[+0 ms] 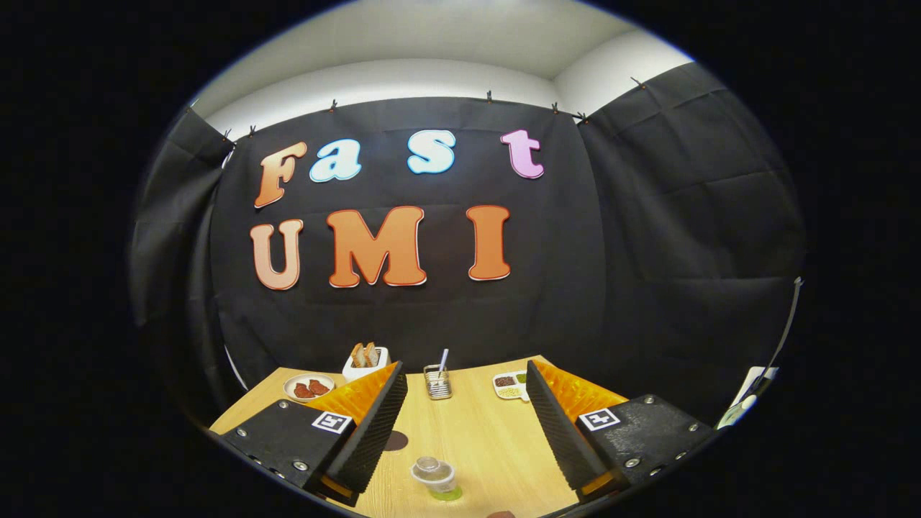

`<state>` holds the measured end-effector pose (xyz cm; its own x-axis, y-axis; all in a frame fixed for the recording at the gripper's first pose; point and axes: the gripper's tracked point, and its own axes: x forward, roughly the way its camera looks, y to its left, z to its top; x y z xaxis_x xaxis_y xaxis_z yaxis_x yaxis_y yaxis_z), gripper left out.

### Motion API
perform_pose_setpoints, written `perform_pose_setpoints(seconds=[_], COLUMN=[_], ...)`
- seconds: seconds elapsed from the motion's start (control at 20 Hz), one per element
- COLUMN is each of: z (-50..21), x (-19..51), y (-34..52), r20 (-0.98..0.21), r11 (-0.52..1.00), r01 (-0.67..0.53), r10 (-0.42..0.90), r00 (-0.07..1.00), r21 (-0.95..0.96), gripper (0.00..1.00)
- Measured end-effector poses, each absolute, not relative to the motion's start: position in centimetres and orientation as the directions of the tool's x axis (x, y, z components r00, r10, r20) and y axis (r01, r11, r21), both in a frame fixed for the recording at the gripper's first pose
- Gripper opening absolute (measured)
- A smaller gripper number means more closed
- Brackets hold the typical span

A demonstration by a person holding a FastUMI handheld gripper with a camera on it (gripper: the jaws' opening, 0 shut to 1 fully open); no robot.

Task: Take the bottle from table, then pour the juice into the cup, finally place the bottle on the coaster

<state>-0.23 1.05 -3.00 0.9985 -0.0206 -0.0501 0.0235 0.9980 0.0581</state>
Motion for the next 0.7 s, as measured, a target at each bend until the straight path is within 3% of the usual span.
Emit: perform_pose_setpoints(seconds=[0.3, 0.7], z=[-11.2, -21.0], x=[-1.0, -1.2], y=[5.2, 5.7], r20=[-0.167, -0.315], r11=[0.995, 0.998], r01=[-0.061, -0.053], r10=[0.075, 0.062], r00=[0.983, 0.947], r21=[0.085, 0.036], gripper=[0.99, 0.99])
